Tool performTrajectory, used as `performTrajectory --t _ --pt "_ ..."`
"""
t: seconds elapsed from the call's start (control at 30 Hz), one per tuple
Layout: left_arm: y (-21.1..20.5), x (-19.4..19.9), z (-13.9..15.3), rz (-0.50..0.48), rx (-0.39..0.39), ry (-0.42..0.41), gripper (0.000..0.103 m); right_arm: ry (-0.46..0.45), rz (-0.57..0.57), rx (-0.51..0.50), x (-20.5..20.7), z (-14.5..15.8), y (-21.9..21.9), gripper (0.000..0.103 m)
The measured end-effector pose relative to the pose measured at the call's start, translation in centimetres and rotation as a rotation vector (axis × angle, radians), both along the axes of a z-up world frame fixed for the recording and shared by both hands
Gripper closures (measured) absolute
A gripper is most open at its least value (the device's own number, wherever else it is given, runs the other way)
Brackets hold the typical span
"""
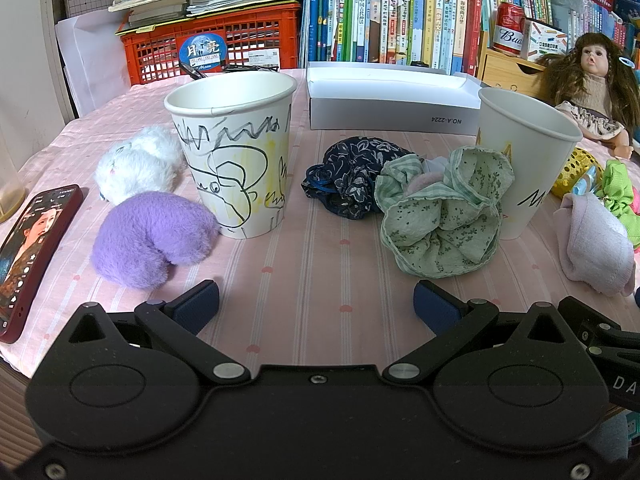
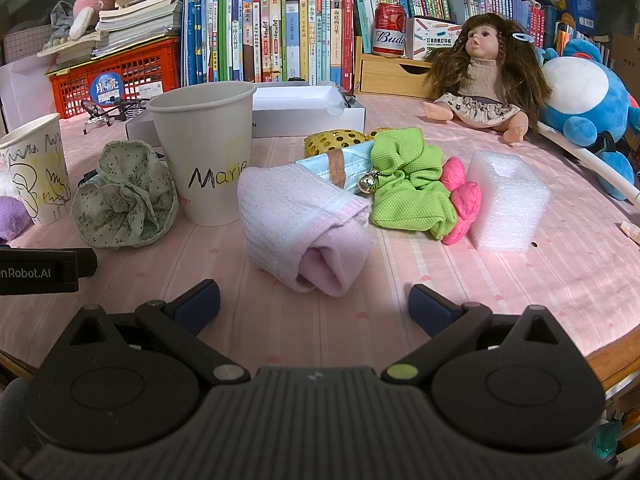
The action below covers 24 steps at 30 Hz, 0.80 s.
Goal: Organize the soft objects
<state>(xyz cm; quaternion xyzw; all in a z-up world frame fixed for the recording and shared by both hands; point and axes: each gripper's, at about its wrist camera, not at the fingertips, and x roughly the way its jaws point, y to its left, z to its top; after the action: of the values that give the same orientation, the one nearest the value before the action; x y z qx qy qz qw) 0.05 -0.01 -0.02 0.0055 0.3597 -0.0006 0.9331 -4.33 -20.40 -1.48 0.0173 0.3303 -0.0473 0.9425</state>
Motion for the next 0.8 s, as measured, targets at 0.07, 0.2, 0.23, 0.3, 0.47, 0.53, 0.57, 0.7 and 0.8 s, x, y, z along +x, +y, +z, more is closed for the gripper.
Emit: performTrajectory --t 0.07,0.2,0.23,0.3,0.47,0.53,0.57,0.7,0.8 --pt "0.0 0.0 0.0 -0.001 0.0 0.0 0.0 0.0 0.0 0.0 -0.01 0.01 0.0 0.0" --pt "0.0 -0.01 0.0 -0.001 0.0 0.0 0.0 -0.001 -0.001 0.0 -0.04 -0.02 0.0 0.0" --pt "-0.01 0.0 0.0 -0.001 0.0 0.0 0.0 -0.001 -0.001 0.0 -0.04 -0.02 -0.01 0.0" --pt "0.0 0.0 0.0 -0.001 0.0 0.0 0.0 -0.001 0.0 0.0 -0.06 -0.03 -0.01 0.0" --pt "0.15 0.08 -0.08 0.0 0.0 -0.003 0.0 -0.006 -0.002 0.0 -0.06 -0.06 0.08 0.0" --pt "0.26 0.1 -0.12 -0.001 0.0 -0.008 0.0 -0.009 -0.003 0.0 0.04 -0.09 -0.1 0.0" --pt "0.3 0.09 -0.16 -0.002 0.001 -0.012 0.0 -0.011 -0.003 -0.001 0.15 -0.06 -0.06 0.0" --pt "0.49 -0.24 -0.34 -0.01 0.003 -0.022 0.0 -0.024 -0.005 -0.004 -0.33 -0.21 0.01 0.0" --pt "0.77 -0.37 -0.28 -0.014 0.001 -0.023 0.0 -0.047 -0.005 -0.004 -0.33 -0.42 0.03 0.0"
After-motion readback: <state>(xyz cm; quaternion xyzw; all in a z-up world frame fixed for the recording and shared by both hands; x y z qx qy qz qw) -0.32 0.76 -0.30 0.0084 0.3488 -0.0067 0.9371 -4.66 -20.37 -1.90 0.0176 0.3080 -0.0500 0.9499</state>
